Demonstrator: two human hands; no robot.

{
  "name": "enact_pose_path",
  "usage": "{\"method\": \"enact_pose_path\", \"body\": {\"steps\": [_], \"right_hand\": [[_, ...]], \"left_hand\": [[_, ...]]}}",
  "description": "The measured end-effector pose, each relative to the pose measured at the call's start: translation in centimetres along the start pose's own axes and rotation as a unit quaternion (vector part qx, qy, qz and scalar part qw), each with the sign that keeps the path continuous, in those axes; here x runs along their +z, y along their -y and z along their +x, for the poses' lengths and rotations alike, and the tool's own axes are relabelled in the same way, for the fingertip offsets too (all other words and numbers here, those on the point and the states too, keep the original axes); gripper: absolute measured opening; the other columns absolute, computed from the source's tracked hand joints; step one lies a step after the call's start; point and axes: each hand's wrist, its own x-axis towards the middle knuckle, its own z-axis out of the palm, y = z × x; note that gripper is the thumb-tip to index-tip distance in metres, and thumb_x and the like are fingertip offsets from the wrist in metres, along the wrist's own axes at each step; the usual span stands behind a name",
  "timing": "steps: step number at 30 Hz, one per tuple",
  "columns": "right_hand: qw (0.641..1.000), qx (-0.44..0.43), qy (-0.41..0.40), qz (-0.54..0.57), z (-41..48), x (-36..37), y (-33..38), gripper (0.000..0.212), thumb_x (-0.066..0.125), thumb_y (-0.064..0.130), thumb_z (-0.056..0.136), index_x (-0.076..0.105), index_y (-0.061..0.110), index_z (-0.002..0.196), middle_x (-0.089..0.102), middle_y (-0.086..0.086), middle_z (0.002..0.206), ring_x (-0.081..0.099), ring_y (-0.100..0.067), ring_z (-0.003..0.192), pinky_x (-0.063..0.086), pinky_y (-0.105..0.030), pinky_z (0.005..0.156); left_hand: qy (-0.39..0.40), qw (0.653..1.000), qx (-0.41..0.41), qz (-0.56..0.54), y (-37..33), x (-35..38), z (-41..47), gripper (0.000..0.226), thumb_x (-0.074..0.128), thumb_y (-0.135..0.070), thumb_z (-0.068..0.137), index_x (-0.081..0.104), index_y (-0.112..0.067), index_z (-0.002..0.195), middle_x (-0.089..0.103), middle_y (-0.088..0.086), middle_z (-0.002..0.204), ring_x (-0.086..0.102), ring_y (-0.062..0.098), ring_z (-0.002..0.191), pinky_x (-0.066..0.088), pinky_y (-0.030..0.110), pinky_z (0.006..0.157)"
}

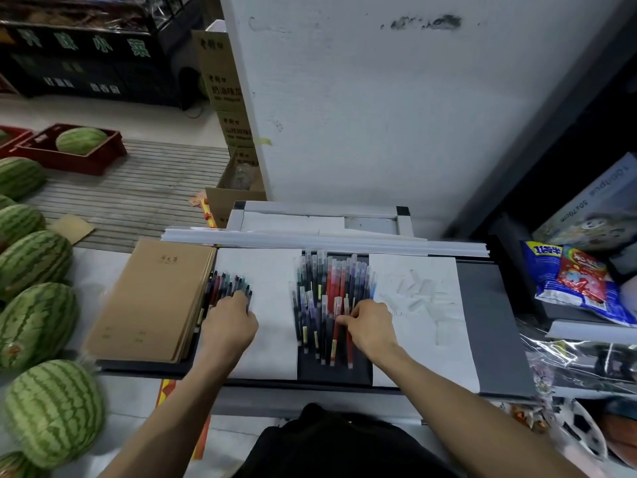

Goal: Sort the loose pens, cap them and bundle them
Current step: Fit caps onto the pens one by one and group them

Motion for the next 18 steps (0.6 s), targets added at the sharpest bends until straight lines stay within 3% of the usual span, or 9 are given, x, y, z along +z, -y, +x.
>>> {"method": "enact_pose_path", "body": {"steps": [4, 8, 11, 14, 18], "right_hand": [[1.0, -0.001, -0.002, 0.015, -0.4, 0.2, -0.3, 0.045, 0.076, 0.041, 0.093, 0.061, 0.003, 0.074, 0.069, -0.009, 0.069, 0.069, -0.024, 0.066, 0.057, -0.038, 0.064], [0.999, -0.006, 0.006, 0.041, -1.0, 0.0, -1.3, 0.028, 0.074, 0.04, 0.094, 0.065, 0.019, 0.077, 0.069, 0.004, 0.068, 0.068, -0.012, 0.064, 0.056, -0.029, 0.065], [1.0, -0.023, -0.006, 0.019, -1.5, -1.1, -2.6, 0.025, 0.072, 0.041, 0.095, 0.064, 0.025, 0.077, 0.066, 0.01, 0.068, 0.063, -0.006, 0.066, 0.043, -0.018, 0.057], [0.998, -0.039, -0.022, -0.046, -1.9, -2.9, -4.4, 0.021, 0.066, 0.037, 0.096, 0.063, 0.026, 0.079, 0.066, 0.011, 0.07, 0.062, -0.01, 0.067, 0.048, -0.026, 0.059], [0.984, -0.042, -0.066, -0.16, -2.2, -5.7, -7.5, 0.012, 0.055, 0.028, 0.096, 0.067, 0.025, 0.097, 0.071, 0.006, 0.095, 0.066, -0.022, 0.081, 0.055, -0.033, 0.07]], "left_hand": [[0.018, 0.999, -0.011, 0.049, 0.2, 0.8, 1.0, 0.009, 0.052, -0.019, 0.096, 0.05, -0.015, 0.088, 0.058, 0.004, 0.086, 0.057, 0.027, 0.077, 0.044, 0.037, 0.06], [0.018, 0.997, -0.012, 0.072, 0.4, 1.5, 1.4, 0.016, 0.055, -0.016, 0.094, 0.05, -0.016, 0.079, 0.057, 0.004, 0.08, 0.056, 0.025, 0.071, 0.041, 0.036, 0.055], [0.017, 0.997, -0.01, 0.08, 0.5, 1.7, 1.5, 0.017, 0.056, -0.013, 0.092, 0.051, -0.016, 0.075, 0.058, 0.004, 0.076, 0.058, 0.025, 0.067, 0.047, 0.036, 0.055], [0.024, 0.996, -0.007, 0.083, 0.5, 1.7, 1.5, 0.018, 0.058, -0.015, 0.093, 0.053, -0.016, 0.075, 0.061, 0.003, 0.074, 0.062, 0.025, 0.066, 0.055, 0.037, 0.058], [0.034, 0.996, -0.001, 0.087, 0.5, 1.9, 1.5, 0.019, 0.059, -0.013, 0.092, 0.054, -0.014, 0.074, 0.061, 0.004, 0.072, 0.061, 0.024, 0.063, 0.058, 0.038, 0.06]]}}
